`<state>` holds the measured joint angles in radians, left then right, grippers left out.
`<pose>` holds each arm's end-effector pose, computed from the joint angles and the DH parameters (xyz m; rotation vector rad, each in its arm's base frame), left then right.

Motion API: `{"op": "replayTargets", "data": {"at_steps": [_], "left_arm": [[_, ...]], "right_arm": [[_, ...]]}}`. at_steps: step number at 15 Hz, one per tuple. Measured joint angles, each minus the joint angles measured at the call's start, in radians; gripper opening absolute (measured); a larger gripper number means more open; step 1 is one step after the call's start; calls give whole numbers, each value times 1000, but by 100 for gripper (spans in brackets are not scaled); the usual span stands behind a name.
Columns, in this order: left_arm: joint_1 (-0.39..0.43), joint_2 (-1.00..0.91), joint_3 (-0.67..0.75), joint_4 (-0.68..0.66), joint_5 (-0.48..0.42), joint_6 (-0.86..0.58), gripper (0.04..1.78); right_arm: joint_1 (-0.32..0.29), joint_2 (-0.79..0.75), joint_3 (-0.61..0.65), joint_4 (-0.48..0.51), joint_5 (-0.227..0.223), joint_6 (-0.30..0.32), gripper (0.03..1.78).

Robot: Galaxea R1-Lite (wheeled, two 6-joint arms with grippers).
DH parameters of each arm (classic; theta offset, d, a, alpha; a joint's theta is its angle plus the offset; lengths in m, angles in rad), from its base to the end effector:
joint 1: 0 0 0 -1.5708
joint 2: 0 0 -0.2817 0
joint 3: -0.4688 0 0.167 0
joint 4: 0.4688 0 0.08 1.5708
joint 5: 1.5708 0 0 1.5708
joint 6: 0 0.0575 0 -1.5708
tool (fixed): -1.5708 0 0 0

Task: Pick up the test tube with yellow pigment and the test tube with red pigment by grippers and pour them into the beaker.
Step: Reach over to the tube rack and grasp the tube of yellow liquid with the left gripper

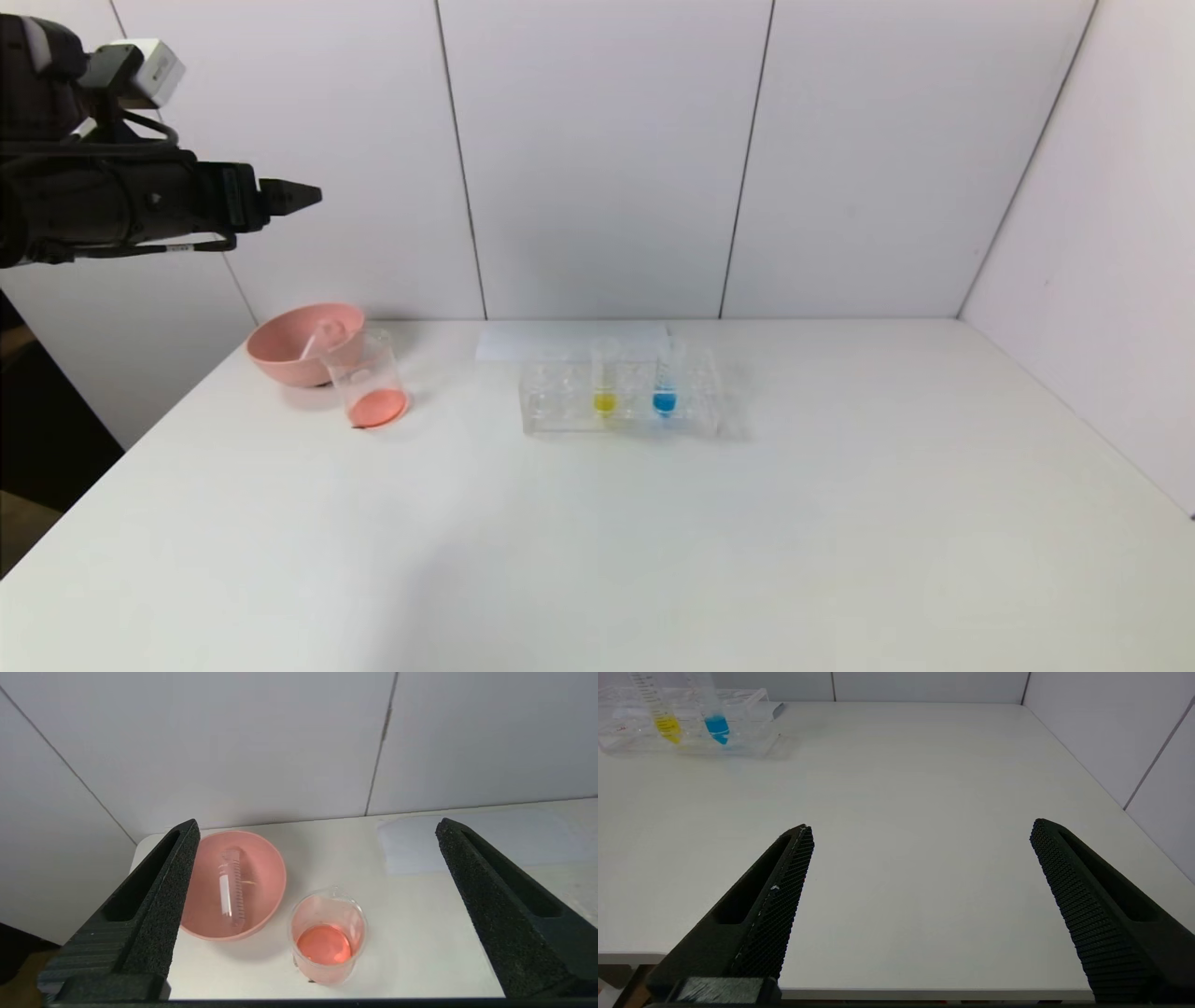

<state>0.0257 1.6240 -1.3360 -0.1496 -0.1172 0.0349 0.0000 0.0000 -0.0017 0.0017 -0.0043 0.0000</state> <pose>0.3151 0.0014 0.2924 0.0249 0.1365 -0.0938 0.0047 -0.0002 0.0757 0.0000 0.0000 -0.0043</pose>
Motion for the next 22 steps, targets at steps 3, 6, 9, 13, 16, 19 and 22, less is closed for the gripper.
{"op": "replayTargets", "data": {"at_steps": [3,6,9,13,16,19,22], "left_arm": [[-85,-96,80,-1,1,8,176],[-179,-172,151,-1,3,8,176],[-287,-229,219,-19,5,8,176],[-409,-283,363,-155,22,8,176],[-497,-314,471,-248,102,8,176],[-573,-329,524,-259,178,6,176],[-614,-318,546,-261,221,1,176]], "right_arm": [[0,0,0,0,0,0,170],[0,0,0,0,0,0,170],[0,0,0,0,0,0,170],[0,0,0,0,0,0,170],[0,0,0,0,0,0,170],[0,0,0,0,0,0,170],[0,0,0,0,0,0,170]]}}
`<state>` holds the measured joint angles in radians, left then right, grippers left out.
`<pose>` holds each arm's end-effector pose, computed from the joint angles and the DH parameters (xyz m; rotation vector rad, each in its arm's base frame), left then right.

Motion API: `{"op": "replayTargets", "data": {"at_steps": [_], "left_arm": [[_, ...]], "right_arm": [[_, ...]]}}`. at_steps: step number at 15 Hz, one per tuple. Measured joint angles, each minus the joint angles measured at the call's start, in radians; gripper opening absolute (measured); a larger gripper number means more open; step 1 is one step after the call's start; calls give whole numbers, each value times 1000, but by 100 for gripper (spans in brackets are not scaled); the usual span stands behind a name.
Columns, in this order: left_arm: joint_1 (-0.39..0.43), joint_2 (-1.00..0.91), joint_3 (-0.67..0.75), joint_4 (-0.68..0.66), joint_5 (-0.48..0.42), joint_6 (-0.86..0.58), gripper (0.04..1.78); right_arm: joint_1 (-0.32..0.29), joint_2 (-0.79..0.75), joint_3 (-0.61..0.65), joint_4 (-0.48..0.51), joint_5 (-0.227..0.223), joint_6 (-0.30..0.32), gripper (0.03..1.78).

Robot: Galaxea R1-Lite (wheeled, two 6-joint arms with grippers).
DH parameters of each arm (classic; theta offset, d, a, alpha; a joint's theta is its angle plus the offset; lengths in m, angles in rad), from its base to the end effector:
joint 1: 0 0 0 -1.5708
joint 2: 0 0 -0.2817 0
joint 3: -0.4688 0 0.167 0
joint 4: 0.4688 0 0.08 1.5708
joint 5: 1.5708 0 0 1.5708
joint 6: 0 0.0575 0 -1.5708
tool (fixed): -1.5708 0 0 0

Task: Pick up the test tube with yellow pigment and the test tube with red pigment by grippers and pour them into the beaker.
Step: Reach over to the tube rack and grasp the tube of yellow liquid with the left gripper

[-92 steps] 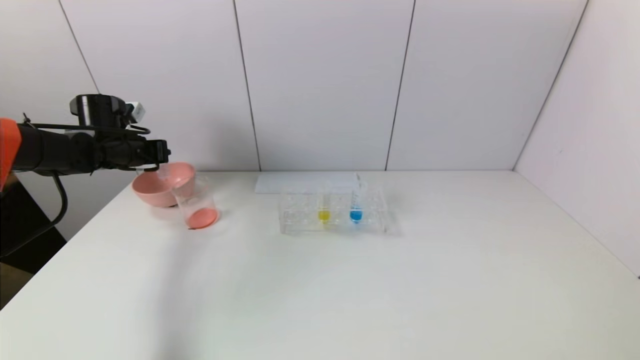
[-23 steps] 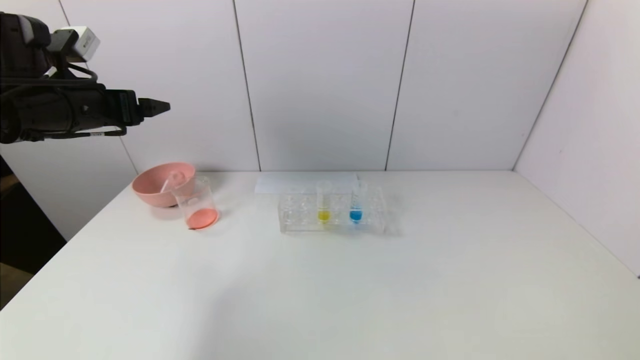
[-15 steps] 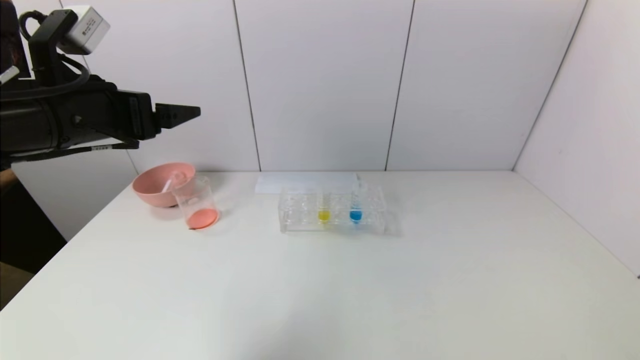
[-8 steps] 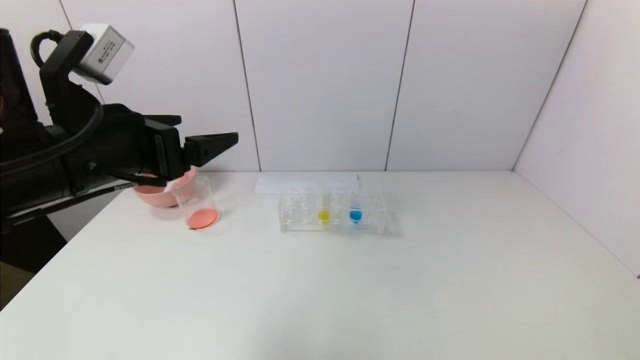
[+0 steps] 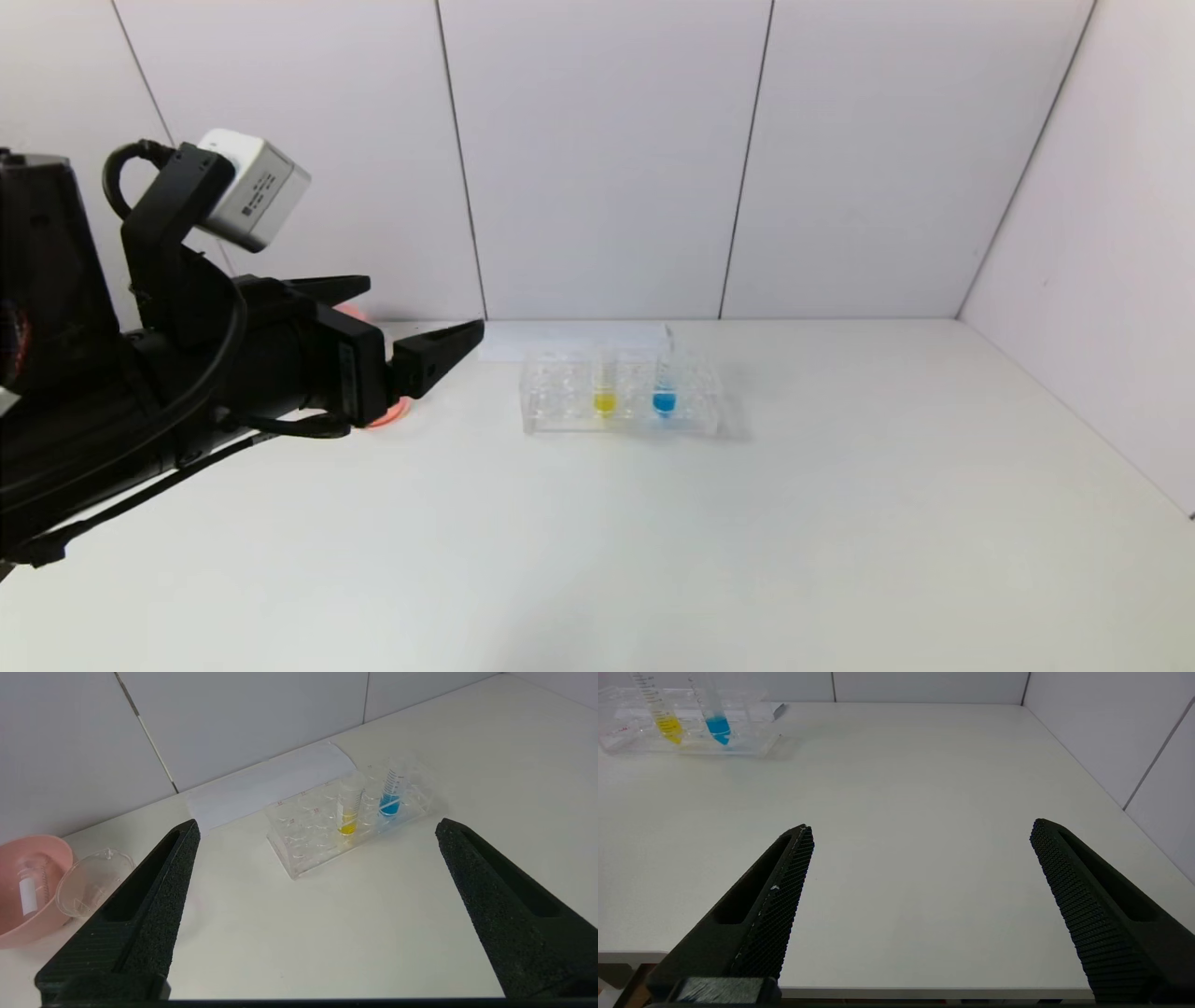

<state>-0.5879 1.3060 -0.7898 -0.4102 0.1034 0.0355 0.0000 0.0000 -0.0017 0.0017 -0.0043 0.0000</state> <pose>0.1943 -0.1224 0.2495 0.0710 0.0921 -0.4858 0.0047 -0.0002 0.0757 0.0000 0.0000 -0.0043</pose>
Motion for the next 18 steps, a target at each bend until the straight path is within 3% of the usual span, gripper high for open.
{"op": "replayTargets", "data": {"at_steps": [3,12,18], "left_arm": [[-14,41,10,-24,3,-9,176],[-39,300,10,-279,52,-148,176],[-43,491,-76,-364,54,-186,176]], "right_arm": [[0,0,0,0,0,0,170],[0,0,0,0,0,0,170],[0,0,0,0,0,0,170]]}}
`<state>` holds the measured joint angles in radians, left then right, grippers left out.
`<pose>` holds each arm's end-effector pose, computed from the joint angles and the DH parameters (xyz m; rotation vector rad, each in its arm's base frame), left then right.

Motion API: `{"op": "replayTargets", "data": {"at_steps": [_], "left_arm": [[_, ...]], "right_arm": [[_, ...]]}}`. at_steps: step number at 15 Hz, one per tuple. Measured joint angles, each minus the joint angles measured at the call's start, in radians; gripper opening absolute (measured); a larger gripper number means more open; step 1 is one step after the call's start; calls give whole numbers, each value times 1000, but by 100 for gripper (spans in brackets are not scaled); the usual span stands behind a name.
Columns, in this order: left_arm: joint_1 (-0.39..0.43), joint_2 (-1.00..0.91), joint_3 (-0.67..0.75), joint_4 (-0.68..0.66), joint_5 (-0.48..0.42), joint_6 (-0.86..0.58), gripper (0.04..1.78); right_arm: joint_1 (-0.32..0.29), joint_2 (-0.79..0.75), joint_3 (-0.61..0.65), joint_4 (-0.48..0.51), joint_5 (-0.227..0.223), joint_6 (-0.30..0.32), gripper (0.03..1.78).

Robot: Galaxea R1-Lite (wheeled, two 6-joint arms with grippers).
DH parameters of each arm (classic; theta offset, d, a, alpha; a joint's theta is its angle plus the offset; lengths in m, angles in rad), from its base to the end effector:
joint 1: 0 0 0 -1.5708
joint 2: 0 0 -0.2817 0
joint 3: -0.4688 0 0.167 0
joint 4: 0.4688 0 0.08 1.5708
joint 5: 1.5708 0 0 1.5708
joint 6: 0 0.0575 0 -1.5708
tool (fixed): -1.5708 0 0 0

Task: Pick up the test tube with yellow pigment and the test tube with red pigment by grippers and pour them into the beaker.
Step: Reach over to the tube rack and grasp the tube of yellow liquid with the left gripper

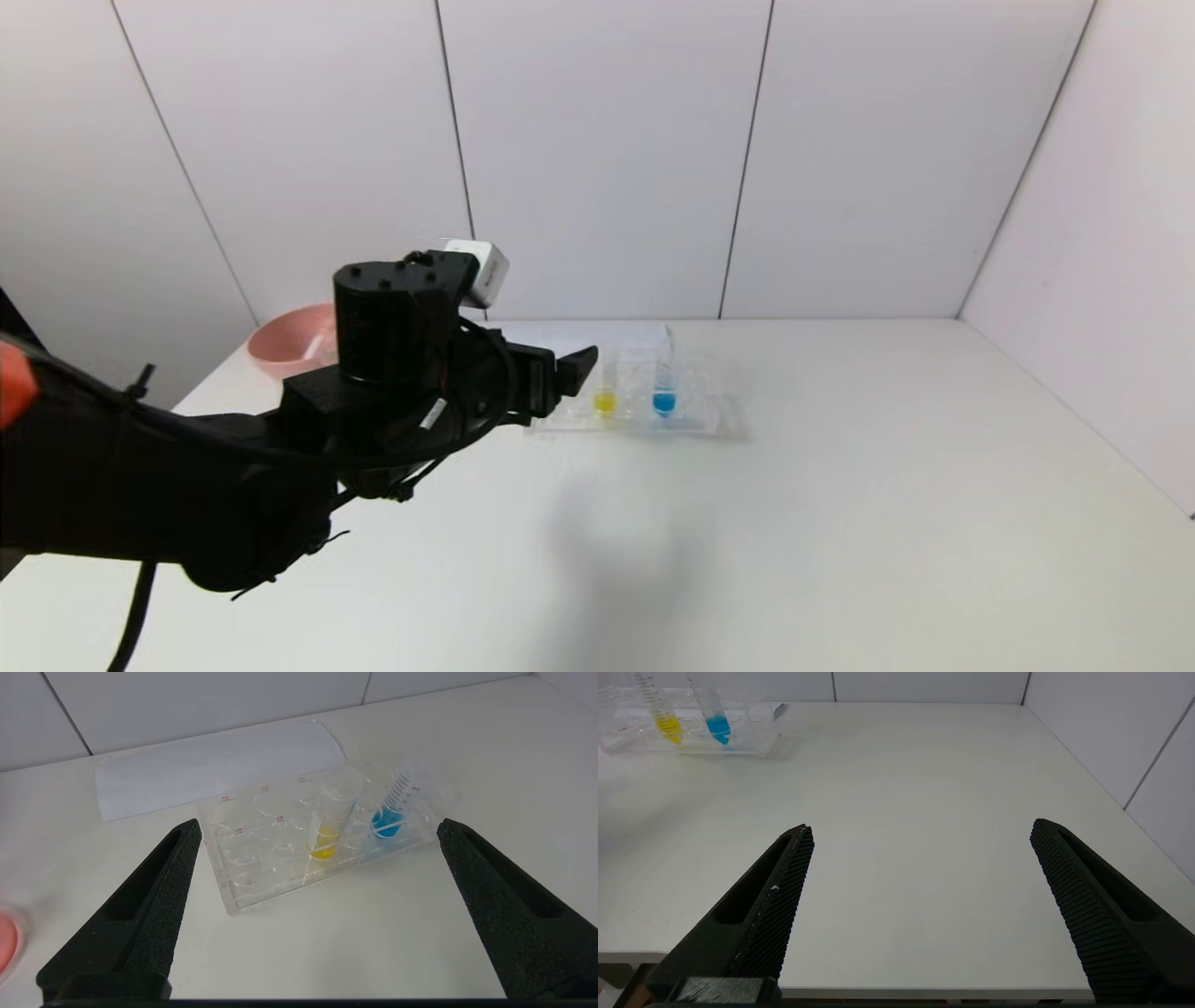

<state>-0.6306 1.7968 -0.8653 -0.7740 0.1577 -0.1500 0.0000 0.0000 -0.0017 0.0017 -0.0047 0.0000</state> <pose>0.2861 -0.1977 0.1785 -0.0859 0.1818 -0.4597 0.0047 -0.0003 0.0757 0.0000 0.0000 -0.0047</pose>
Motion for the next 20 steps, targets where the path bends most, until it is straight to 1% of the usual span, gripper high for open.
{"op": "replayTargets", "data": {"at_steps": [7,11,20], "left_arm": [[-5,203,-153,-25,8,3,176],[-9,320,-219,-109,69,11,176],[-31,464,-314,-154,130,40,176]], "right_arm": [[0,0,0,0,1,0,170],[0,0,0,0,0,0,170],[0,0,0,0,0,0,170]]}}
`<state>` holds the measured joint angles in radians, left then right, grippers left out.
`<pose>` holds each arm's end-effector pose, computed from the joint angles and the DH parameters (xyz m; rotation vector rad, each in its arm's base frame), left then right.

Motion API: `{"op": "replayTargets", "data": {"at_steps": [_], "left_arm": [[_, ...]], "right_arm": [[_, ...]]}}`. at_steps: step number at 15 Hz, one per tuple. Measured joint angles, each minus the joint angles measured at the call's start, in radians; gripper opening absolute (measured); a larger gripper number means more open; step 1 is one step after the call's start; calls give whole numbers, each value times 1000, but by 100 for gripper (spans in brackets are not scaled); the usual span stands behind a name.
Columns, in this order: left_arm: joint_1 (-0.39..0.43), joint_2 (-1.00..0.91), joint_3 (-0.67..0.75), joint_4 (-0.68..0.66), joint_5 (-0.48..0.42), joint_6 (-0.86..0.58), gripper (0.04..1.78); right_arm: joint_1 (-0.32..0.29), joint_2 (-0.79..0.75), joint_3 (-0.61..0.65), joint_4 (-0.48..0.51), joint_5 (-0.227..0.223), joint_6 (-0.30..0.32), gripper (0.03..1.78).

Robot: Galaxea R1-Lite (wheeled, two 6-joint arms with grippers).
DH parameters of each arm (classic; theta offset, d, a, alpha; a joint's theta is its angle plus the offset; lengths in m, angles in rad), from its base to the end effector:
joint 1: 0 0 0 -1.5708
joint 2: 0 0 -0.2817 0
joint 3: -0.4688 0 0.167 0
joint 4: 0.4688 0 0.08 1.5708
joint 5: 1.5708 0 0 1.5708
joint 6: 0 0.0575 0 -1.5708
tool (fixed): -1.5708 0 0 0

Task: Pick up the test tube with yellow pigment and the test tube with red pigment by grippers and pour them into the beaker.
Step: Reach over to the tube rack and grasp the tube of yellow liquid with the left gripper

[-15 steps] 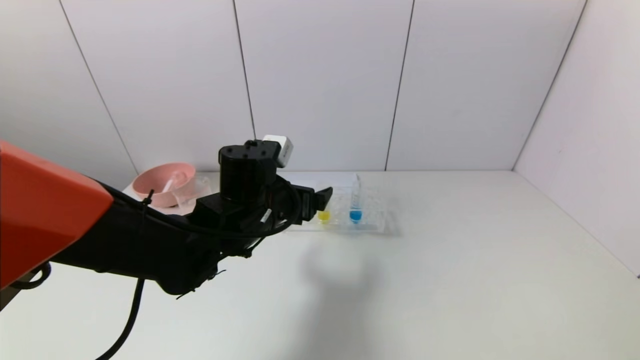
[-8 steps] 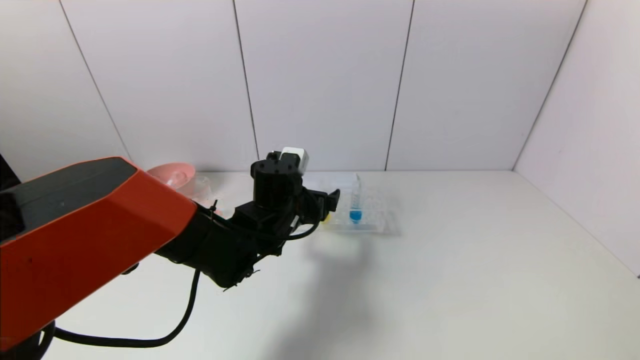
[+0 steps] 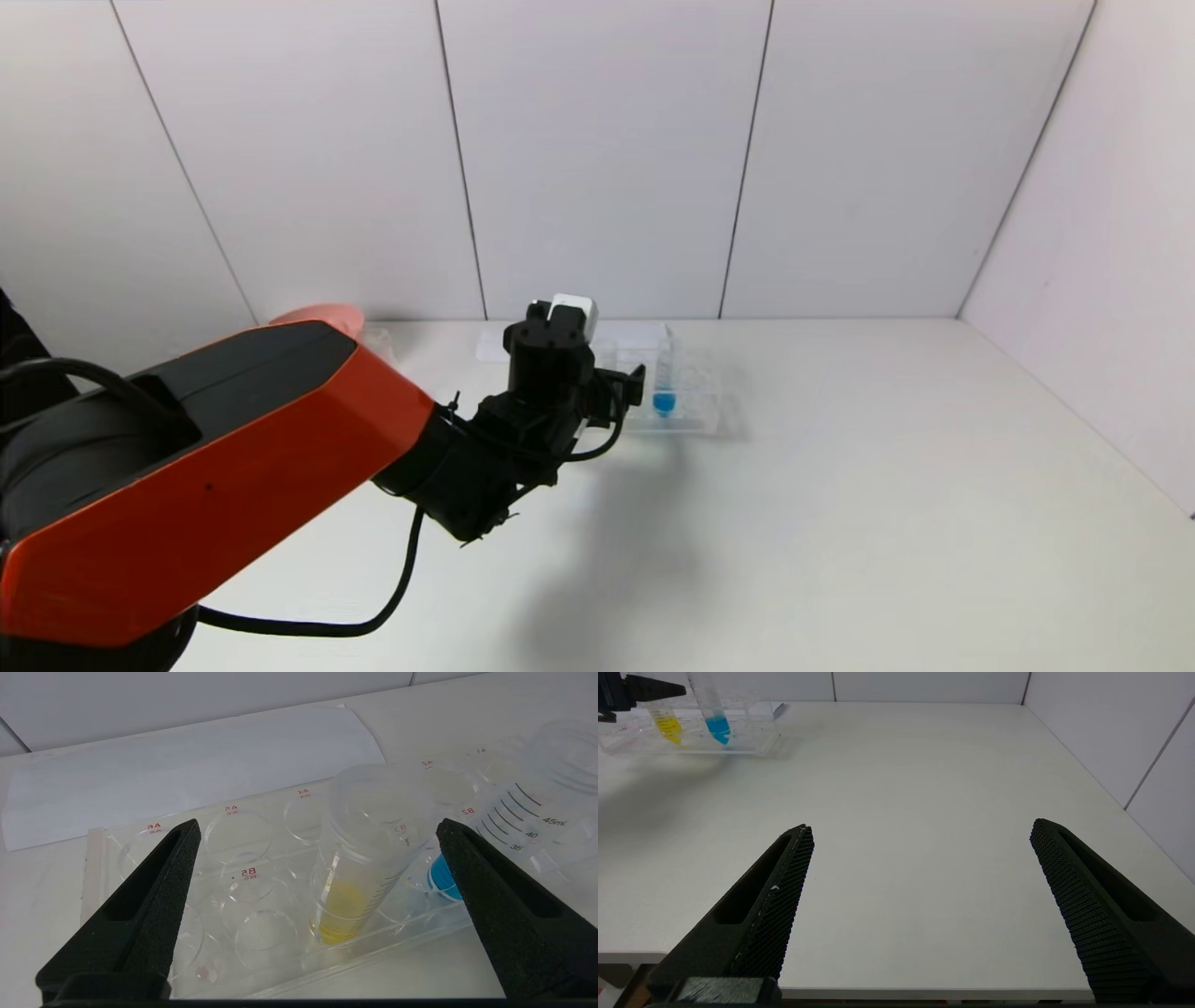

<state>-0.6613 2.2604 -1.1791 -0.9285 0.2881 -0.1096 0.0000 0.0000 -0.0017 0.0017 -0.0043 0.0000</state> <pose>0.3647 -0.2631 0.1008 -0.0379 0.1569 -0.3644 0.0047 -0.0002 0.0757 0.0000 0.0000 -0.0043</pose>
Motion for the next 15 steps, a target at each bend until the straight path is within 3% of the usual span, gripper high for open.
{"op": "replayTargets", "data": {"at_steps": [13,15], "left_arm": [[-6,12,3,-53,16,22,176],[-6,12,3,-55,16,22,166]], "right_arm": [[0,0,0,0,0,0,170],[0,0,0,0,0,0,170]]}}
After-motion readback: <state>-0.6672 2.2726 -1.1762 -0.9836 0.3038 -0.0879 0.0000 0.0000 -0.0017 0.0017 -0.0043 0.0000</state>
